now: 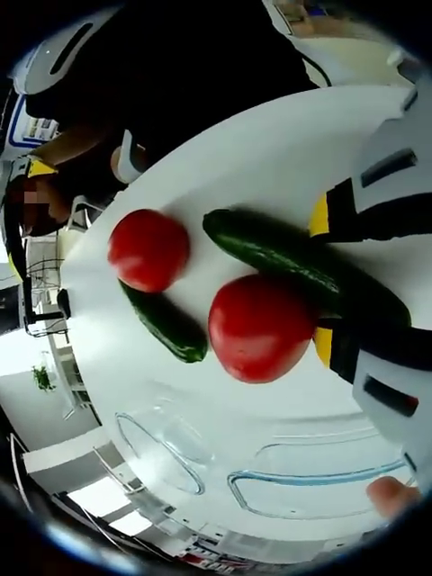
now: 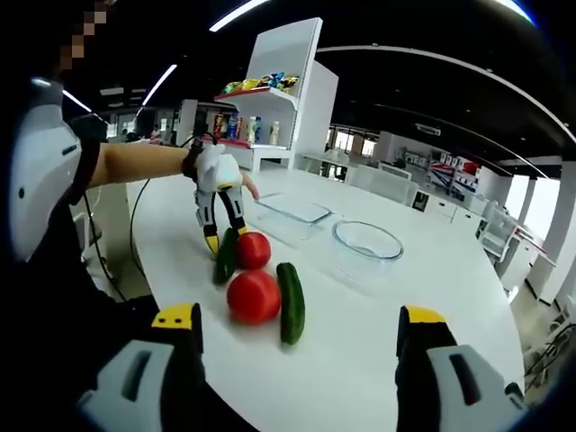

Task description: Sort the scattered tomatoes and cucumbers on the table and place them into their respective storage containers

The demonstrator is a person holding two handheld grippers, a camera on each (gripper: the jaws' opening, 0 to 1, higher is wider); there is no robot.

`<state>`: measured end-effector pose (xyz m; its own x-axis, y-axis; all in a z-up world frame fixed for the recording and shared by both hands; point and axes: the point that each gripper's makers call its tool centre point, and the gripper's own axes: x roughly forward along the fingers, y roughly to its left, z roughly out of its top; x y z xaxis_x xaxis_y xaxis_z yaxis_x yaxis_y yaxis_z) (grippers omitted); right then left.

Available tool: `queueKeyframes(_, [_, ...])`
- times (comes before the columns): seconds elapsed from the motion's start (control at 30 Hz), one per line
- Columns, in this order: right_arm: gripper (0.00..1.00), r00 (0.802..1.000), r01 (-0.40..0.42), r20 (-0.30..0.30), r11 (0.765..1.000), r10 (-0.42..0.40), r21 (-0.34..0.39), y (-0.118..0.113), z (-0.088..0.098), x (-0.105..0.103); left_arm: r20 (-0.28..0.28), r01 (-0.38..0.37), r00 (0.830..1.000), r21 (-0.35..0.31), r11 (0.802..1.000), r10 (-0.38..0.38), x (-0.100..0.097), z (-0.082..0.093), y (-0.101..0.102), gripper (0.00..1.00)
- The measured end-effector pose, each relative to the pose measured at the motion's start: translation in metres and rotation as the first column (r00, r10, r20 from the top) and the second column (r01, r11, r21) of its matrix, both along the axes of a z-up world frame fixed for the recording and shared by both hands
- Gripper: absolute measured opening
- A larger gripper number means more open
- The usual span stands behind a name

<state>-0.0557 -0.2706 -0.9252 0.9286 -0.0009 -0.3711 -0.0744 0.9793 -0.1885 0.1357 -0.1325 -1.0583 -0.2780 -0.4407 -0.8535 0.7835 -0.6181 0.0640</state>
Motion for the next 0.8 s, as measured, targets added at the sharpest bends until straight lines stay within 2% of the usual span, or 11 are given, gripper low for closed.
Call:
queueKeyframes(0.2, [0.84, 1.000, 0.011, -0.006, 1.000, -0.011, -0.002, -0.003, -0.002, -0.002, 0.039, 0.023, 0.999, 0.006, 1.000, -0.023, 0.001, 0.000, 0.006, 0.27])
queueKeyframes(0.5, [0.84, 1.000, 0.009, -0.011, 1.000, -0.009, -0.002, -0.002, -0.005, -0.001, 0.144, 0.055, 0.987, 0.062, 0.997, -0.064, 0.002, -0.001, 0.012, 0.23])
queueKeyframes(0.8, [0.83, 1.000, 0.013, -0.012, 1.000, -0.013, 0.009, -0.005, -0.009, -0.001, 0.143, 0.058, 0.987, 0.117, 0.991, -0.075, 0.002, -0.003, 0.012, 0.23])
